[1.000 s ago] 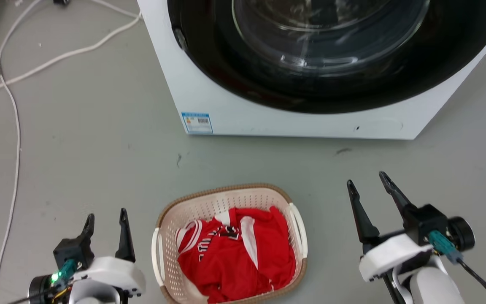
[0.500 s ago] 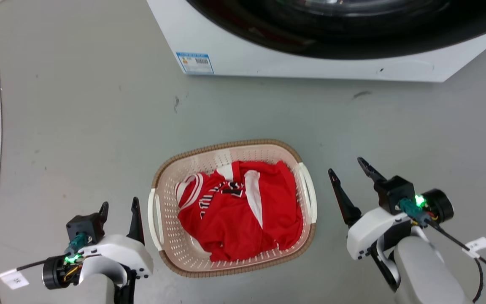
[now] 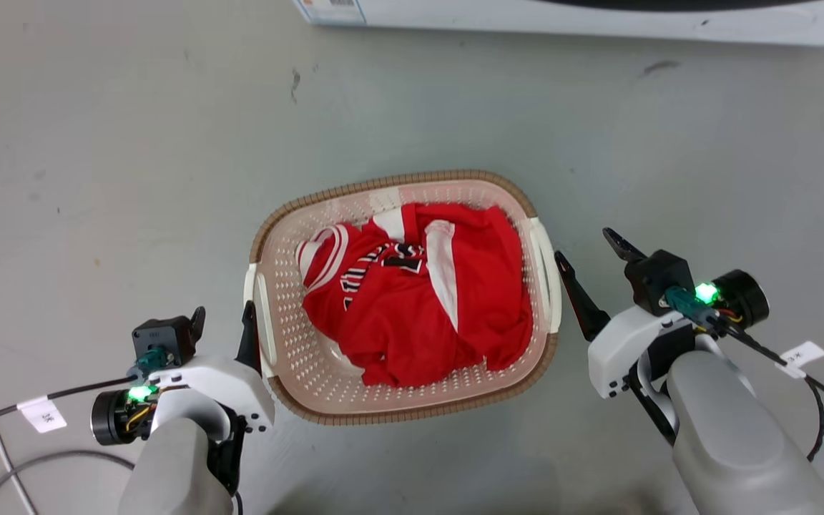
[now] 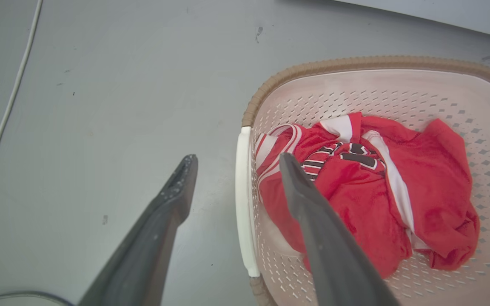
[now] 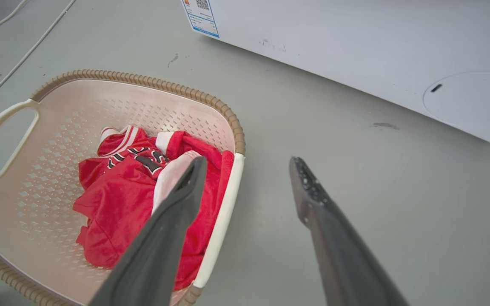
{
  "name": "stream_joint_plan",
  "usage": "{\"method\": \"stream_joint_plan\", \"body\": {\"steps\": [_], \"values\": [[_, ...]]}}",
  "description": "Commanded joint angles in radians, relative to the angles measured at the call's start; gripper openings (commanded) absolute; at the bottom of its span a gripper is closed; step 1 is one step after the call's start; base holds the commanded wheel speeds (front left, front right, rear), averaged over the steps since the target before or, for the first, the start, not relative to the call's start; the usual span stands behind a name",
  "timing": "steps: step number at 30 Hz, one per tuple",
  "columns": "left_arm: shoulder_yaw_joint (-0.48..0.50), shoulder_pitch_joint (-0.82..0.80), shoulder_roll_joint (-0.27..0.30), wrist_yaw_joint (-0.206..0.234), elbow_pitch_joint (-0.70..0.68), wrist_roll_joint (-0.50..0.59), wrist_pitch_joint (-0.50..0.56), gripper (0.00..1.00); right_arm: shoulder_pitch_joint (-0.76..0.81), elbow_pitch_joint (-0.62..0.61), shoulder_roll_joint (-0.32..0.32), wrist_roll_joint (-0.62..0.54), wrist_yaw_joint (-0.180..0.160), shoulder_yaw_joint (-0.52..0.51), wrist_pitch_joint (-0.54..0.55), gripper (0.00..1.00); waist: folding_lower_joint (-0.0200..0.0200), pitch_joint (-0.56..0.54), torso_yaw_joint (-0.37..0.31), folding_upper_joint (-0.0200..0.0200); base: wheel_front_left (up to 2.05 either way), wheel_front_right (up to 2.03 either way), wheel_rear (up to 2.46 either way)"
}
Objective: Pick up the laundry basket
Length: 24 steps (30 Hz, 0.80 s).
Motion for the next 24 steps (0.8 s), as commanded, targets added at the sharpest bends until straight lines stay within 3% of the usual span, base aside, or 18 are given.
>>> {"method": "stream_joint_plan", "body": {"steps": [1,24], "values": [[0.003,-0.022,0.002,0.001,0.014,0.001,-0.003,1.00,-0.027,0.013,-0.004,0.003,-0.001,0.008,-0.002,1.00,-0.0002,0.035,0.007,0.0000,0.00,0.00,0.00],[-0.040,-0.151,0.001,-0.006,0.152,-0.003,-0.002,1.00,-0.189,0.243,-0.009,0.002,-0.001,0.071,-0.002,1.00,-0.0002,0.188,0.051,0.0000,0.00,0.00,0.00]]}}
